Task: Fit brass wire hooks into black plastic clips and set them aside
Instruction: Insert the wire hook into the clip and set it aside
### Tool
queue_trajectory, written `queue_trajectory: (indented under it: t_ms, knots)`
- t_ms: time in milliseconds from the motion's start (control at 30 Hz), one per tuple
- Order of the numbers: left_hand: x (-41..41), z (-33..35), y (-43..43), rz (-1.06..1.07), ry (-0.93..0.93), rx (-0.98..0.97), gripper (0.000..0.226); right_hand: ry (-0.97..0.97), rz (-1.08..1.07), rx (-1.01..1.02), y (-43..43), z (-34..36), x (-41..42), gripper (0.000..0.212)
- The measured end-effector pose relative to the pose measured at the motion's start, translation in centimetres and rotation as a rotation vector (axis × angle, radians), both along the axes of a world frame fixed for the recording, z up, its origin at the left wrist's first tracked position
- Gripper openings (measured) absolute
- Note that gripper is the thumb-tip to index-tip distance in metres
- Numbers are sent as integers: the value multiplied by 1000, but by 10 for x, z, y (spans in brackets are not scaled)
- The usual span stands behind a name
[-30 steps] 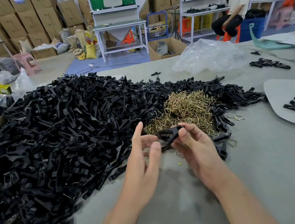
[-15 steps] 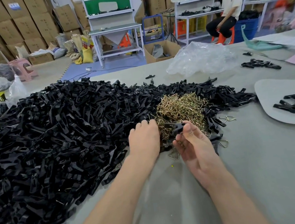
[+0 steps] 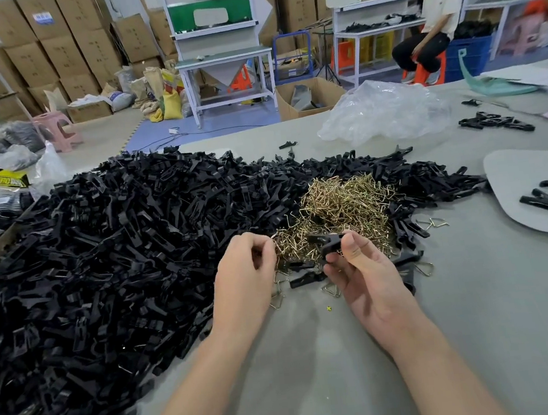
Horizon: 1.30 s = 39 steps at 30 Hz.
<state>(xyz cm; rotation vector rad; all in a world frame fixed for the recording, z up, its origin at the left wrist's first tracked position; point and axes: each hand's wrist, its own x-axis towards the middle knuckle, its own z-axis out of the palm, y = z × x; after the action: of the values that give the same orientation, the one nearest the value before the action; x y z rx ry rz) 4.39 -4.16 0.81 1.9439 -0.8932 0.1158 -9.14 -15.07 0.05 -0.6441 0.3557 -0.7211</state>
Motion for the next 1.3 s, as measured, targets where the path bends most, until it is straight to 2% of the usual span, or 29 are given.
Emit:
queue_trajectory:
  t_ms: [67, 167, 233, 300, 367, 433, 500, 567, 600, 733, 833, 900, 967, 1067, 1133, 1200, 1300]
  knots:
    - [-5, -9, 5, -27, 26, -59, 16, 9, 8, -17, 1, 0, 0, 10]
    - [-7, -16, 2, -27, 342, -171, 14, 6, 24, -33, 3, 2, 0, 10]
    - [-6, -9, -4, -36, 593, -327, 11, 13, 24, -36, 3, 2, 0, 13]
    - [-7, 0, -9, -59, 670, -426, 9, 20, 20, -47, 3, 1, 0, 14]
    - [-8, 4, -9, -33, 502, -333, 10, 27, 16, -49, 3, 1, 1, 12]
    - [-3, 6, -4, -29, 284, -157, 16, 24, 20, -48, 2, 0, 2, 12]
    - [8, 8, -2, -47, 82, 152, 16, 34, 17, -50, 1, 0, 3, 11]
    - [16, 12, -3, -76, -103, 489, 7, 45, 9, -47, 0, -1, 4, 10]
    - [18, 15, -4, -80, -173, 561, 10, 49, 8, -43, -1, -2, 5, 7]
    - [26, 29, -6, -105, -298, 563, 23, 78, -6, -48, -1, -3, 6, 21]
    - [33, 40, -7, -104, -473, 782, 22, 92, -1, -75, 0, -4, 6, 24]
    - [33, 44, -11, -134, -572, 803, 18, 106, -10, -88, 0, -3, 6, 26]
    - [30, 46, -14, -207, -491, 780, 14, 116, -16, -95, 1, -3, 6, 29]
    - [33, 43, -14, -235, -227, 676, 14, 116, -16, -88, 1, -3, 6, 32]
    - [37, 40, -13, -190, -209, 612, 14, 111, -20, -79, 1, -3, 6, 31]
    - [40, 36, -14, -180, -308, 627, 20, 109, -21, -75, 1, -3, 6, 31]
    - [42, 30, -17, -190, -585, 724, 23, 106, -26, -69, 1, -4, 7, 31]
